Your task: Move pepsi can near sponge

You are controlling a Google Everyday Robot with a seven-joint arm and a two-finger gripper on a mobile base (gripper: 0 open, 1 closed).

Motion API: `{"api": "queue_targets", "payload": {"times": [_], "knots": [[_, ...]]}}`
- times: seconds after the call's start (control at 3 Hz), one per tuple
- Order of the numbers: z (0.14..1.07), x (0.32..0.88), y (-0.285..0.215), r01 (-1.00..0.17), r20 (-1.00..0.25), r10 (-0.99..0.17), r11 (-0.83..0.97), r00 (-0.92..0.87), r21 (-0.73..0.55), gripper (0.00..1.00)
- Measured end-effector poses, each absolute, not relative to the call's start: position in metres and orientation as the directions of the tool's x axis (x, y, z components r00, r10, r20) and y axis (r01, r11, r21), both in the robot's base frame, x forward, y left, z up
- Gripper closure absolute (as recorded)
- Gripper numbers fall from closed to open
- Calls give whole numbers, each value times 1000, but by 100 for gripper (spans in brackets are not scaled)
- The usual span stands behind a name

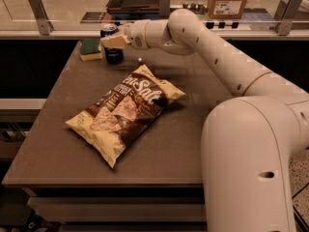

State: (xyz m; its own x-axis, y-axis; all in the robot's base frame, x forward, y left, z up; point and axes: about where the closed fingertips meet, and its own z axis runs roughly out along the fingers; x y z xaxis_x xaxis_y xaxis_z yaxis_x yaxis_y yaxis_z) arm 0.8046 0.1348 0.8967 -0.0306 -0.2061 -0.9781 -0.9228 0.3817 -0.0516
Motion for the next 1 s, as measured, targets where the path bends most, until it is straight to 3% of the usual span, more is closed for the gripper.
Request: {"api": "queue_targets", "payload": {"times": [0.33,0.67,1.0], "knots": [[896,804,138,-925,-978,-206,378,-31,-50,13],[895,803,141,-926,-978,-206,374,-32,-48,0],[895,803,141,-926,-978,-206,374,-32,-48,0]]}}
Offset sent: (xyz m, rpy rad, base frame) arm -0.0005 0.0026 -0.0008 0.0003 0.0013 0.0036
